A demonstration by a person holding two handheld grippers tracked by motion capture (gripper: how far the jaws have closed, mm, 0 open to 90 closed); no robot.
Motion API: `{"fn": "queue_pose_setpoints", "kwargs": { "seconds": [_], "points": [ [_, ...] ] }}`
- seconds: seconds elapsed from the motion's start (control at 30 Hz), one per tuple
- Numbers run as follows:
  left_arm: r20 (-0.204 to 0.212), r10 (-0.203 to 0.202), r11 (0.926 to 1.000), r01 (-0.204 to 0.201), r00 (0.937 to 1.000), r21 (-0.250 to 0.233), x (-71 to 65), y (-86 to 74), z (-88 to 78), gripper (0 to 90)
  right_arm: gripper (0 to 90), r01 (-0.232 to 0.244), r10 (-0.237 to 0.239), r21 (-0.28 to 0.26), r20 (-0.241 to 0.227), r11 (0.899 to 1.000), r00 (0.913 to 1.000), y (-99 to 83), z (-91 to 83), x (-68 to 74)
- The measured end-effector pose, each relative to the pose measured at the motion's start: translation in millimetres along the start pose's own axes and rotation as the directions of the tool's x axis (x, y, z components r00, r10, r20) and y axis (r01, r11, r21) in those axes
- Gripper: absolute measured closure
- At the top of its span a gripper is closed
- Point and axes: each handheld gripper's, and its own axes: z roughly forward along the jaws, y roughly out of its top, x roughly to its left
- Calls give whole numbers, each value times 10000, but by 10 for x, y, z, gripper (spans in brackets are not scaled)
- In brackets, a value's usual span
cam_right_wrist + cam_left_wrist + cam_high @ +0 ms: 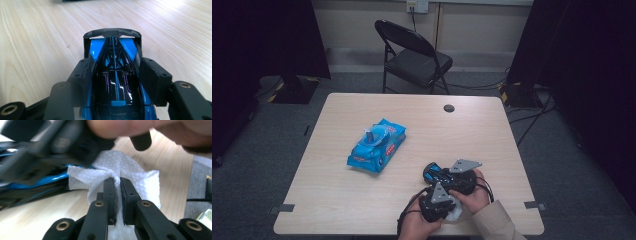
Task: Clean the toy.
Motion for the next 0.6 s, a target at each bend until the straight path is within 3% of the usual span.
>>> {"fn": "queue_pose_setpoints", "kwargs": {
  "seconds": [0.4,0.6],
  "points": [
    [-792,-89,9999,98,9968,109,313,-91,-399,841,441,17,-17,-39,0,10000,10000,-7,-7,2],
    [-1345,-381,9991,399,9902,107,526,-194,-612,838,436,-8,8,-36,47,10000,10000,-10,-16,10]
  ]
}}
